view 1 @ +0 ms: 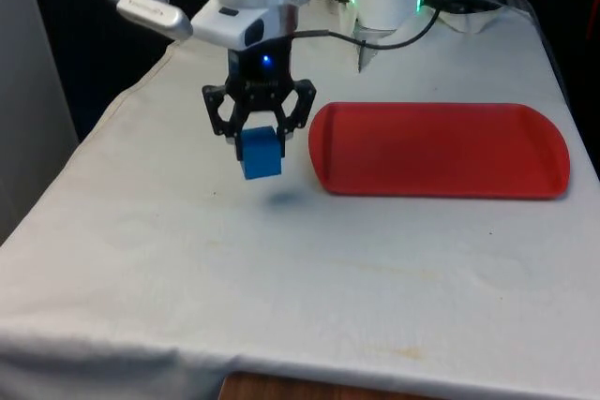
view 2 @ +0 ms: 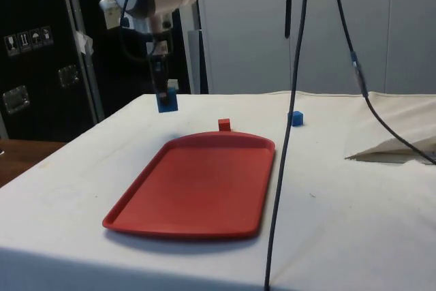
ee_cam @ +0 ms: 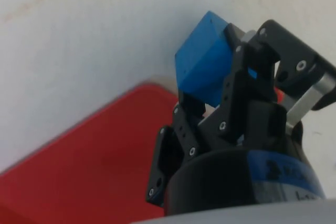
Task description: Pick up the largest block and place it onto the tray.
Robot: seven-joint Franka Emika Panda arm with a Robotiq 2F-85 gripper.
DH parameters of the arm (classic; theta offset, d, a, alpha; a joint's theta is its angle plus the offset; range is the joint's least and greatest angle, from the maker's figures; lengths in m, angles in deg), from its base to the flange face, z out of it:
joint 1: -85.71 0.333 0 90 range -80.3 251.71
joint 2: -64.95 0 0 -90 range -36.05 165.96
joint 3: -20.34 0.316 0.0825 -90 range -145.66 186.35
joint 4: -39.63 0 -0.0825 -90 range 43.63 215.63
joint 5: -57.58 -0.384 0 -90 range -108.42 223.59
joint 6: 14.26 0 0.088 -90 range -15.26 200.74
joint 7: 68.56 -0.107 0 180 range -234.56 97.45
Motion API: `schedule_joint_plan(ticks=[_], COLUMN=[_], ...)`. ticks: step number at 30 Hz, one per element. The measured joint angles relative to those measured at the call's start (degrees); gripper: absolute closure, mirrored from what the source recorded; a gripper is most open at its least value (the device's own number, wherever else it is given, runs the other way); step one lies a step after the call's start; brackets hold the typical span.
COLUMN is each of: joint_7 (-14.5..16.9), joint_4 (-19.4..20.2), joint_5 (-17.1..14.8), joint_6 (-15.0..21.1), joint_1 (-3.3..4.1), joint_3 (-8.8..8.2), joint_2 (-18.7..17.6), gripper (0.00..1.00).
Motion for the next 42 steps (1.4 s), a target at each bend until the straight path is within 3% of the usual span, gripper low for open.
schedule_joint_plan(ticks=[17, 23, 32, 42], joint_7=[-0.46, -2.81, -5.9, -9.11], joint_4=[5.56, 8.19, 10.03, 12.03], joint_5=[3.38, 6.3, 8.88, 11.75], joint_6=[-1.09, -1.09, -1.09, -0.92], joint_1=[1.72, 3.27, 5.1, 6.36], joint_3=[-0.86, -0.57, 0.0, 1.2], joint_2=[7.96, 11.23, 13.35, 15.24], gripper=[1.0, 1.0, 1.0, 1.0])
